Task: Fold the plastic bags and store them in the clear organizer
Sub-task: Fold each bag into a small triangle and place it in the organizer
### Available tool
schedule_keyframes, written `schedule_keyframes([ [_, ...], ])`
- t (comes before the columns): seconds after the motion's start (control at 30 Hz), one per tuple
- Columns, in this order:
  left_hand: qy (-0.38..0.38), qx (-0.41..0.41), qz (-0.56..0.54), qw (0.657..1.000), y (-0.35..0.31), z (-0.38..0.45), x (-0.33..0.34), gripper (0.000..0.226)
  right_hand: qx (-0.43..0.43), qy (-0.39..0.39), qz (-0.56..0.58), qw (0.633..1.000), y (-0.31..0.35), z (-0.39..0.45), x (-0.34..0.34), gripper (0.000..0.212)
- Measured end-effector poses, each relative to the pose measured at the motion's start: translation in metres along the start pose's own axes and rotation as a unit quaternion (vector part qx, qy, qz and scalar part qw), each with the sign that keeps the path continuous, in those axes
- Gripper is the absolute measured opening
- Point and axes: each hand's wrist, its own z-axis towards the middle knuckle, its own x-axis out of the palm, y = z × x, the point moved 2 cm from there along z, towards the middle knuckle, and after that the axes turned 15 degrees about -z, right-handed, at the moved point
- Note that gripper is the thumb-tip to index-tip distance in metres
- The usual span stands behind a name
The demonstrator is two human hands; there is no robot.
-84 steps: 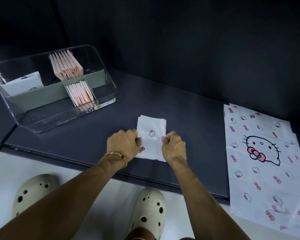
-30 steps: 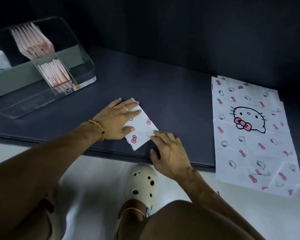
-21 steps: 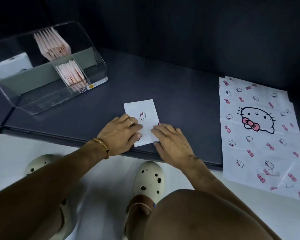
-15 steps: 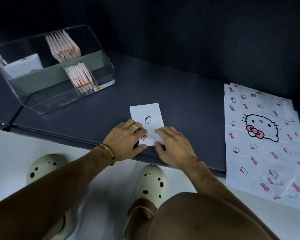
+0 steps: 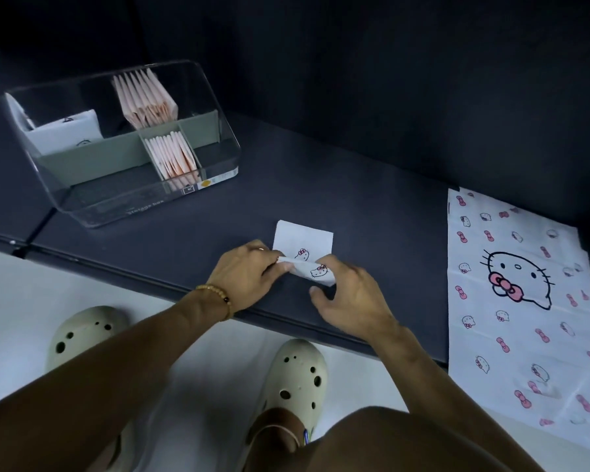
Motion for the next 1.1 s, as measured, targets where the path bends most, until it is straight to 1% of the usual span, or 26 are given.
schedule_keyframes([
  [0.1,-0.022,-0.050,-0.094,0.994,0.003,0.006,-0.003,0.035,0.097,-0.001,0.080,0.992,-0.004,0.009,0.002,0.021],
  [0.17,-0.040,-0.086,-0.117,0.989,0.003,0.015,-0.003,0.043,0.156,-0.015,0.104,0.982,-0.006,0.017,0.005,0.016],
  [0.3,-0.076,-0.156,-0.066,0.983,0.001,0.032,0.005,0.045,0.249,-0.023,0.200,0.947,-0.008,0.027,0.015,0.013],
  [0.43,-0.091,-0.168,0.012,0.982,-0.001,0.048,0.015,0.033,0.279,-0.039,0.232,0.931,-0.012,0.034,0.022,0.012],
  [0.53,-0.104,-0.184,0.036,0.977,0.000,0.056,0.019,0.032,0.305,-0.044,0.235,0.922,-0.013,0.039,0.023,0.017],
  [0.57,-0.109,-0.192,0.043,0.974,0.001,0.056,0.019,0.033,0.306,-0.050,0.229,0.923,-0.011,0.039,0.022,0.023],
  [0.6,-0.113,-0.195,0.051,0.973,0.003,0.057,0.019,0.033,0.287,-0.070,0.183,0.938,-0.009,0.038,0.020,0.029],
  [0.63,-0.116,-0.193,0.062,0.972,0.004,0.058,0.019,0.032,0.243,-0.105,0.095,0.960,-0.006,0.036,0.018,0.036],
  [0.67,-0.113,-0.190,0.075,0.972,0.005,0.059,0.018,0.032,0.182,-0.136,-0.007,0.974,-0.004,0.032,0.019,0.040],
  [0.7,-0.110,-0.188,0.087,0.972,0.004,0.061,0.016,0.031,0.126,-0.162,-0.088,0.975,-0.003,0.026,0.022,0.042],
  [0.73,-0.107,-0.188,0.097,0.971,0.004,0.062,0.015,0.031,0.094,-0.160,-0.133,0.974,-0.003,0.022,0.028,0.043],
  [0.8,-0.108,-0.186,0.106,0.971,0.001,0.062,0.012,0.029,0.092,-0.086,-0.142,0.982,-0.006,0.017,0.042,0.049],
  [0.83,-0.114,-0.169,0.115,0.972,-0.002,0.061,0.011,0.025,0.104,-0.055,-0.131,0.984,-0.009,0.015,0.049,0.052],
  [0.87,-0.121,-0.130,0.140,0.974,-0.006,0.061,0.011,0.022,0.110,-0.044,-0.122,0.985,-0.012,0.016,0.054,0.054],
  [0.9,-0.119,-0.070,0.174,0.975,-0.010,0.060,0.012,0.022,0.109,-0.038,-0.118,0.986,-0.013,0.016,0.057,0.055],
  [0.93,-0.106,0.010,0.197,0.975,-0.015,0.060,0.016,0.027,0.105,-0.033,-0.120,0.987,-0.013,0.017,0.059,0.056],
  [0.97,-0.071,0.104,0.204,0.971,-0.020,0.060,0.021,0.032,0.098,-0.030,-0.124,0.987,-0.013,0.017,0.060,0.056],
  [1.0,-0.020,0.190,0.200,0.961,-0.024,0.059,0.029,0.036,0.093,-0.028,-0.129,0.987,-0.013,0.016,0.061,0.057],
  [1.03,0.041,0.237,0.192,0.952,-0.026,0.057,0.037,0.040,0.093,-0.028,-0.133,0.986,-0.014,0.016,0.062,0.057],
  [1.07,0.090,0.237,0.180,0.951,-0.025,0.055,0.044,0.043,0.096,-0.030,-0.134,0.986,-0.014,0.016,0.062,0.057],
  [1.1,0.117,0.219,0.164,0.955,-0.021,0.053,0.048,0.045,0.100,-0.033,-0.134,0.985,-0.014,0.016,0.063,0.057],
])
